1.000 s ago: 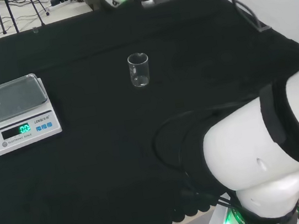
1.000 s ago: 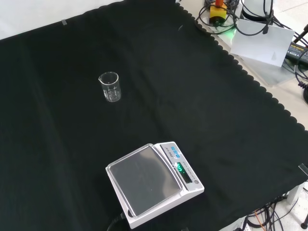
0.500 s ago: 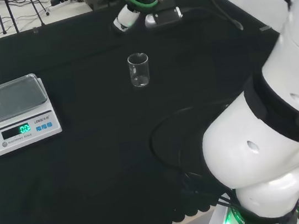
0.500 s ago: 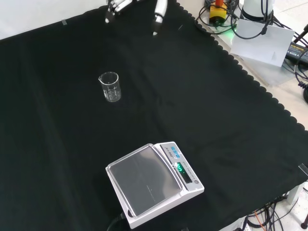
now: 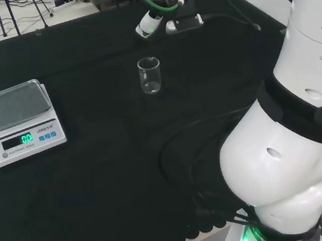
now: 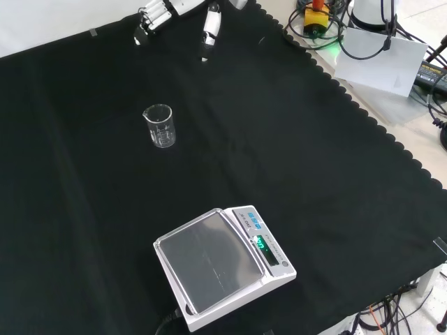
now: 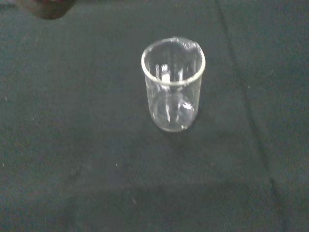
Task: Pick up the beaker.
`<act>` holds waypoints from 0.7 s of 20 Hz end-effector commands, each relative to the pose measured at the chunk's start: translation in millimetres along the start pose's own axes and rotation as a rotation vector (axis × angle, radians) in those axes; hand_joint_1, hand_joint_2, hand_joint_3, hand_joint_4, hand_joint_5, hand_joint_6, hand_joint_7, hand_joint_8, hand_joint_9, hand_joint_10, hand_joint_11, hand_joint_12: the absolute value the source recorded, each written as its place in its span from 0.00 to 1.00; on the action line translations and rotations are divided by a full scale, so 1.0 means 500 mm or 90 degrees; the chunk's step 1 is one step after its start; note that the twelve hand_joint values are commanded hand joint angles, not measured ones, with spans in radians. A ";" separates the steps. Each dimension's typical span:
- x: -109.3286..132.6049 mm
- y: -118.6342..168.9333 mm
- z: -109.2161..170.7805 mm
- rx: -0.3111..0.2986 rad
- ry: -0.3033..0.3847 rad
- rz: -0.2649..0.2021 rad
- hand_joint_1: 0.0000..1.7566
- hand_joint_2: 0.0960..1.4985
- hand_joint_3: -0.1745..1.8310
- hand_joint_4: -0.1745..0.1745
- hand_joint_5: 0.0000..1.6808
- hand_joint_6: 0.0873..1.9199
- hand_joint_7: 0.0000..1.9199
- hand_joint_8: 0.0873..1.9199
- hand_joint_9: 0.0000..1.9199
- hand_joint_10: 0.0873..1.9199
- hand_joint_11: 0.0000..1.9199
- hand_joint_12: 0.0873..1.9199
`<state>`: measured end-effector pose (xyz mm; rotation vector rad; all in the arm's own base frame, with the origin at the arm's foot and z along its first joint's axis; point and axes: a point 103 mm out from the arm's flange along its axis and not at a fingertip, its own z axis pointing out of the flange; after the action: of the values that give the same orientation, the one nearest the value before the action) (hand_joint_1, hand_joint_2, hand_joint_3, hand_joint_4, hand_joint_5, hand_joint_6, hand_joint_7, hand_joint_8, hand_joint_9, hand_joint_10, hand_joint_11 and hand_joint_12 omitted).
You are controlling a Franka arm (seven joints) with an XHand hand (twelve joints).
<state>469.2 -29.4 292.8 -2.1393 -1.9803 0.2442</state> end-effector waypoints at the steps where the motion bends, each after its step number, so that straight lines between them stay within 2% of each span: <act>1: -0.013 0.127 0.109 -0.057 0.041 -0.043 0.38 0.53 0.07 0.70 0.00 0.00 0.00 0.13 0.01 0.43 0.00 0.61; 8: -0.036 0.184 0.184 -0.013 0.052 -0.033 0.39 0.53 0.07 0.70 0.00 0.00 0.00 0.13 0.01 0.43 0.00 0.61; 14: -0.068 0.207 0.209 0.004 0.063 -0.018 0.39 0.53 0.07 0.70 0.00 0.00 0.00 0.16 0.01 0.43 0.00 0.60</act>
<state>518.1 -47.2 185.1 -2.0703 -1.9764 0.1839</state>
